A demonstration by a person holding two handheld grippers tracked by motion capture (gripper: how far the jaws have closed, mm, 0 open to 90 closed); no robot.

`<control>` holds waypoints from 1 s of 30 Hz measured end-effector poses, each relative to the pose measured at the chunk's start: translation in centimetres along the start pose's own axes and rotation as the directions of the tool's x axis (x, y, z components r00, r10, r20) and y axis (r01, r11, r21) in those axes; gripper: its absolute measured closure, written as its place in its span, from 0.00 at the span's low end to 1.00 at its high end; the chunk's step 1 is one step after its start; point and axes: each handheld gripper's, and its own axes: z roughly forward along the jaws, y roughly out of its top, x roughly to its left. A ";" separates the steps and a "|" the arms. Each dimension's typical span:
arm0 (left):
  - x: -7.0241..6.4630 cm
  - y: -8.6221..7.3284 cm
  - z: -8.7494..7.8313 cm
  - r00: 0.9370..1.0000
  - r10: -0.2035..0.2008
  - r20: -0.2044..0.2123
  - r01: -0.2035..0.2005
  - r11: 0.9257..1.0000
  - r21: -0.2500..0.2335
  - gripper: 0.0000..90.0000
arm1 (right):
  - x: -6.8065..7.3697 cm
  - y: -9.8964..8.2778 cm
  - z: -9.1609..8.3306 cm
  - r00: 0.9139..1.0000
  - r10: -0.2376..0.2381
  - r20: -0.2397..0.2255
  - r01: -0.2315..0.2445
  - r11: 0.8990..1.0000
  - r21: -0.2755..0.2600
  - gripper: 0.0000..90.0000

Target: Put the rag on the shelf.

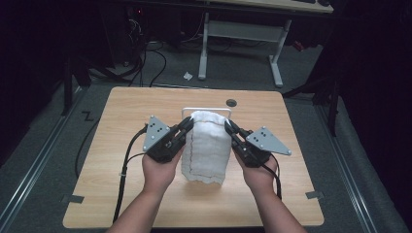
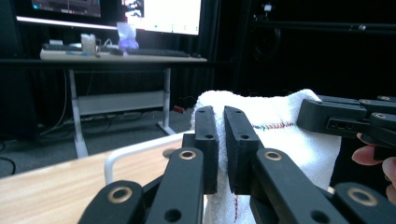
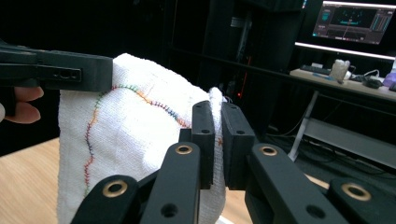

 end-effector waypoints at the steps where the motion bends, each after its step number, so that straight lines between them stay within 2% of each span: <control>1: 0.1 0.2 0.0 1.000 0.000 0.000 0.000 1.000 -0.004 0.94 | -0.1 0.3 0.0 1.000 -0.001 -0.001 0.001 1.000 -0.005 0.95; 12: 0.5 1.9 0.8 1.000 0.022 -0.008 -0.023 0.999 -0.026 0.95 | -0.8 2.0 0.7 1.000 0.008 0.001 -0.008 1.000 -0.029 0.95; 15: 0.7 2.3 1.2 0.999 0.031 -0.033 -0.032 0.999 -0.027 0.95 | -1.1 2.3 1.0 1.000 0.007 0.006 -0.007 0.999 -0.033 0.95; 26: 2.1 3.2 3.8 0.995 0.046 -0.083 -0.047 0.999 -0.006 0.95 | -2.5 3.3 3.1 0.999 0.034 0.023 -0.034 0.999 -0.024 0.95; 27: 2.4 3.5 4.3 0.994 0.059 -0.095 -0.059 0.998 0.002 0.95 | -2.8 3.6 3.7 0.999 0.039 0.024 -0.039 0.999 -0.028 0.95; 30: 2.9 3.8 4.9 0.994 0.058 -0.098 -0.059 0.998 -0.001 0.95 | -3.1 4.0 4.3 0.999 0.043 0.025 -0.042 0.999 -0.034 0.95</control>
